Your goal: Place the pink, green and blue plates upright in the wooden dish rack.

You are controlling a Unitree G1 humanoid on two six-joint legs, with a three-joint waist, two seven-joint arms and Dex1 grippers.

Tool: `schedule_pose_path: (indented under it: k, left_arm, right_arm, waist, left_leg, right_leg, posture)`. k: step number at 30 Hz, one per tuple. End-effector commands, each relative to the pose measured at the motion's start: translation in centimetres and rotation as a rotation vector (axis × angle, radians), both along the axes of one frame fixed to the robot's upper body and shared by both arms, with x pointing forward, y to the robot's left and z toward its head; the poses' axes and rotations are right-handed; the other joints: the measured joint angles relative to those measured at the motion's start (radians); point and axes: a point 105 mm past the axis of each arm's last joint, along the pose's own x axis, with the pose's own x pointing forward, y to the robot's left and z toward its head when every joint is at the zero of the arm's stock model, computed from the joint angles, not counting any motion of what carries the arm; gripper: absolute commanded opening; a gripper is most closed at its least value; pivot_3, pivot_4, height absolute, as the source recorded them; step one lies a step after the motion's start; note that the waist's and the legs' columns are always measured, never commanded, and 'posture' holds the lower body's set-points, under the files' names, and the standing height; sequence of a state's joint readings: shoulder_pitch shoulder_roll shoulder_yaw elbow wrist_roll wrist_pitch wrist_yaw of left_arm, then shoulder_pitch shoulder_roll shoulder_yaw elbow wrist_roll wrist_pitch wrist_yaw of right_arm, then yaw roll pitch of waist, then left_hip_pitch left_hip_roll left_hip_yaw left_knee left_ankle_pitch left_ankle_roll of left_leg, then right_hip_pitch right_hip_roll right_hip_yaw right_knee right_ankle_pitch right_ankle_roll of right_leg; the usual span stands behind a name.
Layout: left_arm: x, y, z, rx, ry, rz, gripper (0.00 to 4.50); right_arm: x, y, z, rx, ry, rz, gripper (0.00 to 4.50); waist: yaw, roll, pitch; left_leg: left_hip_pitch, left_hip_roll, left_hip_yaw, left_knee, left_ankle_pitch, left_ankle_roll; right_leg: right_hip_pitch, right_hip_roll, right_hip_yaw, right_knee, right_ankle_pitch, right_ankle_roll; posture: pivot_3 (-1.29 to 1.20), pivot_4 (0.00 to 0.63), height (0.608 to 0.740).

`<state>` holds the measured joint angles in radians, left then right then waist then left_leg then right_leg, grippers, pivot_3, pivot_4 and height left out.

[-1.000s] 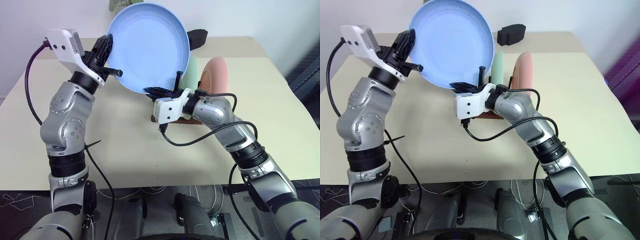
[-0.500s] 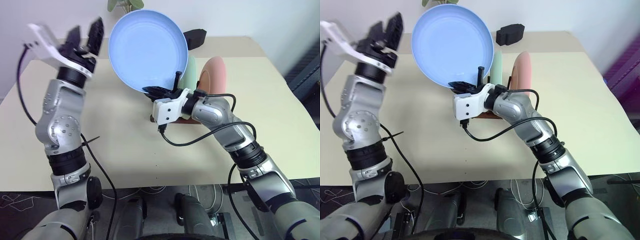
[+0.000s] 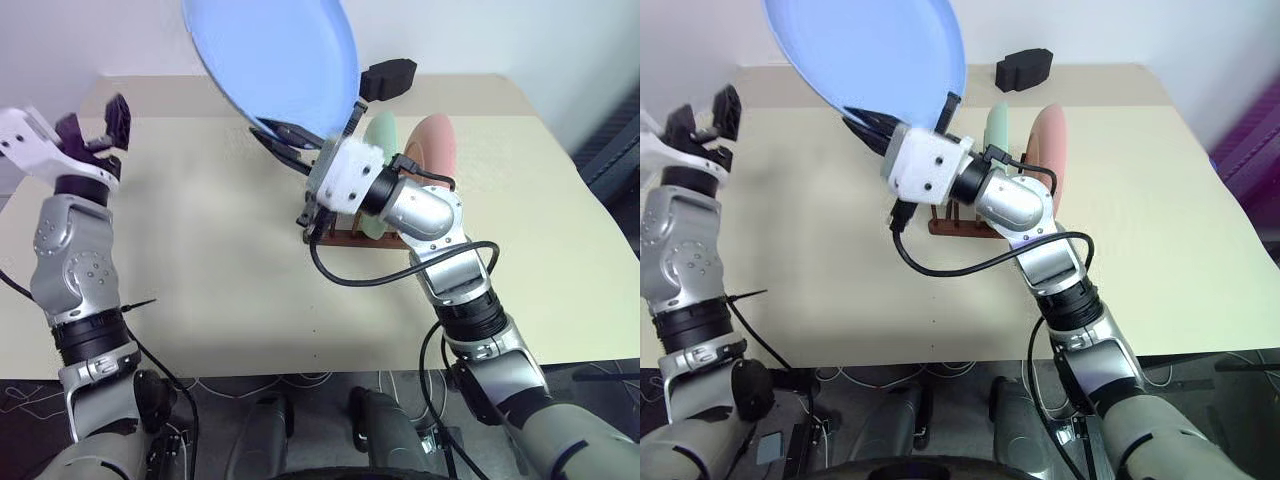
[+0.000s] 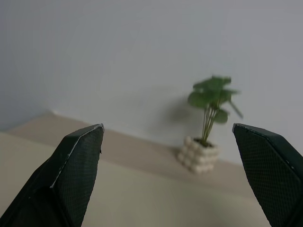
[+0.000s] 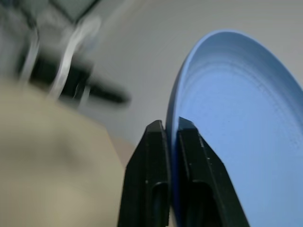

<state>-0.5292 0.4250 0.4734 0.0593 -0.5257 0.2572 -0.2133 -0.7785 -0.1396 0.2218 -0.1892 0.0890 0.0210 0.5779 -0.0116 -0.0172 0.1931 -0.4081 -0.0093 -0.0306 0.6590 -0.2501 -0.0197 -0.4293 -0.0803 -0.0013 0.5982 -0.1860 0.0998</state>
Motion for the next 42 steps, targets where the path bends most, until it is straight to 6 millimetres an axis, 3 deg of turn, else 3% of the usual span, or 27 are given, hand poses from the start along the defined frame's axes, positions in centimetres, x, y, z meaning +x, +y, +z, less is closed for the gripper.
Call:
schedule_pose_path:
  k: [1, 9, 15, 24, 42]
  left_arm:
    - [-0.3, -2.2, -0.4, 0.131, -0.001, -0.078, 4.48]
    - [-2.0, -7.4, -4.2, 0.333, 0.091, -0.349, 4.48]
    - [-3.3, -9.4, -6.6, 0.384, 0.158, -0.523, 4.48]
    - [-3.4, -9.8, -7.7, 0.407, 0.192, -0.557, 4.48]
    - [-3.6, -10.2, -7.8, 0.395, 0.191, -0.561, 4.48]
  right_arm:
    - [-1.4, -0.7, 1.4, 0.171, 0.181, 0.136, 0.0]
    - [-1.4, -1.3, 0.3, 0.386, 0.56, 0.264, 0.0]
    - [-0.1, -2.1, -0.5, 0.486, 0.722, 0.246, 0.0]
    - [1.7, -3.2, -1.7, 0.64, 0.896, 0.212, 0.0]
    - [3.4, -3.3, -4.0, 0.67, 1.068, 0.145, 0.0]
  waist:
    - [0.0, 0.0, 0.0]
    - [-0.003, 0.001, 0.0]
    - [-0.004, 0.001, 0.0]
    - [-0.005, 0.001, 0.0]
    - [-0.006, 0.001, 0.0]
  left_leg:
    - [0.0, 0.0, 0.0, 0.0, 0.0, 0.0]
    - [0.001, 0.001, 0.001, -0.005, 0.0, 0.0]
    - [0.001, 0.001, 0.001, -0.008, 0.001, -0.002]
    - [0.001, 0.002, 0.001, -0.009, 0.001, -0.002]
    - [0.001, 0.002, 0.001, -0.009, 0.001, -0.001]
  right_leg:
    - [0.0, 0.0, 0.0, 0.0, 0.0, 0.0]
    - [-0.002, 0.0, 0.0, 0.0, 0.0, -0.001]
    - [-0.005, 0.001, 0.0, 0.0, -0.001, -0.004]
    - [-0.005, 0.001, 0.0, 0.0, -0.001, -0.005]
    - [-0.005, 0.001, 0.0, 0.0, -0.001, -0.004]
  posture:
    - [0.0, 0.15, 0.737]
    - [0.0, 0.15, 0.737]
    - [0.0, 0.15, 0.737]
    - [0.0, 0.15, 0.737]
    - [0.0, 0.15, 0.737]
